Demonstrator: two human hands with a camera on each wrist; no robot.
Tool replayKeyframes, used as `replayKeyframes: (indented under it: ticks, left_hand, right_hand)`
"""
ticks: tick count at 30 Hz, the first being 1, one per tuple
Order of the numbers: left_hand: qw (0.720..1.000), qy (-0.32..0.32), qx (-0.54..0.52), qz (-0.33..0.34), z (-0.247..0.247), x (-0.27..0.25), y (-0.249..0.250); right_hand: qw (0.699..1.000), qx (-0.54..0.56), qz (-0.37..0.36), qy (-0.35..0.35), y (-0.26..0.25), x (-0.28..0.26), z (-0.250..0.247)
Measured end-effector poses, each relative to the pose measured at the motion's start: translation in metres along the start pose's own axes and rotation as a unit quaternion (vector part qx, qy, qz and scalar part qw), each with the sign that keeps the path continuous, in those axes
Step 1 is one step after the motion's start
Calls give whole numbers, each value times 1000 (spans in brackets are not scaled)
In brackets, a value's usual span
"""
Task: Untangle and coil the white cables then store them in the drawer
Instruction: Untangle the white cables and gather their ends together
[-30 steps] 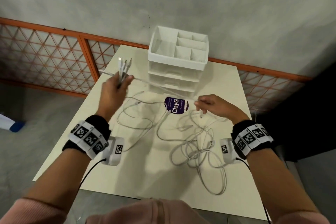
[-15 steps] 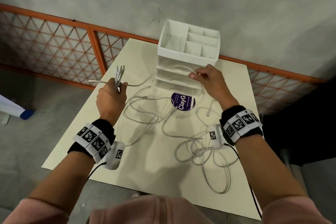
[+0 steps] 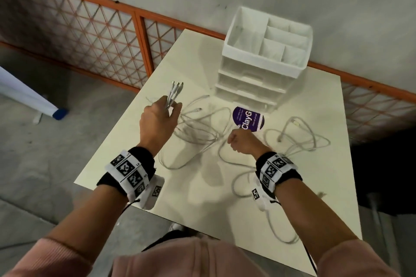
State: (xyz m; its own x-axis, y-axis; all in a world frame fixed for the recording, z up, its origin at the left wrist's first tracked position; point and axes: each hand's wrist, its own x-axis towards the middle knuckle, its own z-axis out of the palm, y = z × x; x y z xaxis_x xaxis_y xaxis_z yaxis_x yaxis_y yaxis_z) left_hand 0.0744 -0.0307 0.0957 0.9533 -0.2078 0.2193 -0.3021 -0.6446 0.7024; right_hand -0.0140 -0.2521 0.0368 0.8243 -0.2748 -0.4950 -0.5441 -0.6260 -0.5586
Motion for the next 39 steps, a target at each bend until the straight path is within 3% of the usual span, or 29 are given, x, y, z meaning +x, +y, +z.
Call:
replayKeyframes:
  ticks: [3, 5, 9, 13, 17, 21, 24, 28, 31, 34, 36, 39]
  left_hand:
    - [997, -57, -50, 32, 7, -6, 5]
    - [990, -95, -91, 45, 11, -9, 8]
    - [971, -186, -151, 20, 22, -13, 15]
    - [952, -248, -179, 12, 32, -18, 19]
    - [924, -296, -236, -59, 49, -23, 31]
    - [895, -315, -300, -101, 61, -25, 47]
    - [889, -310, -323, -96, 65, -27, 57]
    - [907, -263, -320, -78, 64, -28, 62]
    - [868, -199, -441, -108, 55, -14, 60]
    - [850, -121, -499, -121, 41, 3, 56]
    - [858, -91, -492, -111, 34, 7, 52]
    - [914, -106, -391, -36, 31, 2, 51]
  right_hand:
    - [998, -54, 36, -5, 9, -1, 31]
    - [998, -42, 35, 29, 11, -2, 46]
    - [994, -28, 71, 73, 20, 3, 45]
    - [989, 101, 80, 78, 14, -2, 16]
    - [975, 213, -8, 68, -12, -30, -16]
    - [981, 144, -132, 9, -36, -68, -28]
    - [983, 71, -168, 1, -41, -79, -21]
    - [980, 102, -168, -8, -28, -84, -9]
    - [985, 91, -137, -47, 5, -93, -12]
    - [991, 88, -105, -10, 55, -105, -26]
    - [992, 109, -66, 14, 80, -113, -38]
    - [989, 139, -42, 33, 85, -121, -55]
